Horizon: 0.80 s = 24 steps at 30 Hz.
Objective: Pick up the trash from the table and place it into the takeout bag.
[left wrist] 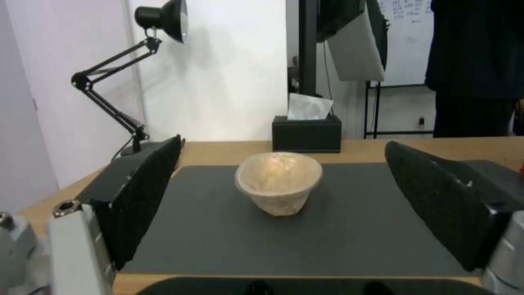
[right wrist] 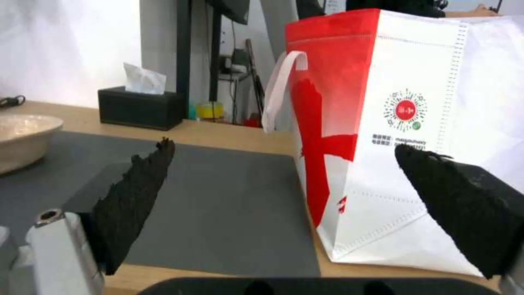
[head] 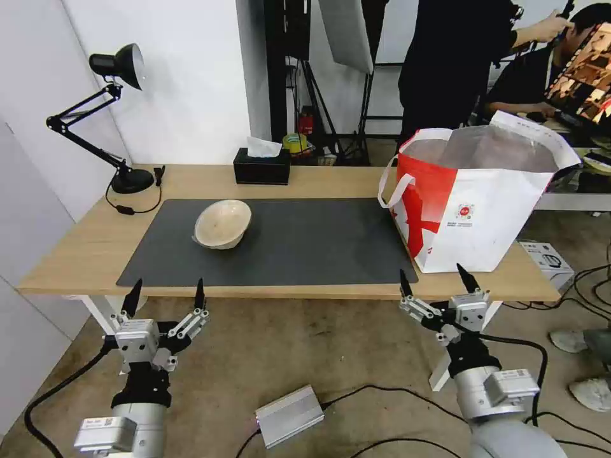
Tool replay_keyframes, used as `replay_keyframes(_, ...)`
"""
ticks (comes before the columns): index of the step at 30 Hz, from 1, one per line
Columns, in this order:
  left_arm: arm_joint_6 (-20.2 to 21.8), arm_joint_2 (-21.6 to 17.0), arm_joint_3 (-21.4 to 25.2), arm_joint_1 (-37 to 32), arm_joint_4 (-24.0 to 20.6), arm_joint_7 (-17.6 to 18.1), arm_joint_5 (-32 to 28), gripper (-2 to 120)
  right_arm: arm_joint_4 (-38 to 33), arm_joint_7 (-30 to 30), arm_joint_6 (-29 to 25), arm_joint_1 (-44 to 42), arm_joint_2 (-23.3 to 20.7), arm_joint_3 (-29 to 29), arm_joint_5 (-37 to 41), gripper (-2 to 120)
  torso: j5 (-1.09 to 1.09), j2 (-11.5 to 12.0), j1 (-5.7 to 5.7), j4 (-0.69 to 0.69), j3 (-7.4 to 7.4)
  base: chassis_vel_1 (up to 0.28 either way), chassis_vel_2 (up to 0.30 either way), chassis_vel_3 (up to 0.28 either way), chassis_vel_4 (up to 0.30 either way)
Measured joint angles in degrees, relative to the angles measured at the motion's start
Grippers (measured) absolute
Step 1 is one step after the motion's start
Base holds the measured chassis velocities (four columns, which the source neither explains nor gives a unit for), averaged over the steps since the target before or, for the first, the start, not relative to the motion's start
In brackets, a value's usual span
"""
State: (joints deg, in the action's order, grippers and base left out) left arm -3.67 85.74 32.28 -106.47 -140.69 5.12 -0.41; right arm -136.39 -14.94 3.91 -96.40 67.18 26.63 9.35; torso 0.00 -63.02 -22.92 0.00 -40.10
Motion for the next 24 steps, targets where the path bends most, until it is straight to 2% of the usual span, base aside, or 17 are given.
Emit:
replay_keyframes(14, -0.01, -0.86, -0.07, 0.97, 0.58, -0.09, -0.65, 100, -0.73, -0.28, 0.18, -0.67, 0.40, 1.11, 0.59, 100, 0.00, 0.00, 0.00, 0.00, 0.00, 0.000, 0.000, 0.000, 0.000)
replay_keyframes(19, 0.51, -1.81, 0.23, 1.64, 0.82, -0.09, -2.55, 100, -1.04, -0.37, 0.21, -1.07, 0.43, 1.72, 0.71, 100, 0.00, 0.00, 0.00, 0.00, 0.00, 0.000, 0.000, 0.000, 0.000)
replay_keyframes(24, 2.77, -2.94, 0.33, 2.81, 0.83, -0.02, -6.32, 100, -1.32, -0.45, 0.21, -1.38, 0.42, 1.93, 0.75, 100, -0.01, 0.00, 0.00, 0.00, 0.00, 0.000, 0.000, 0.000, 0.000)
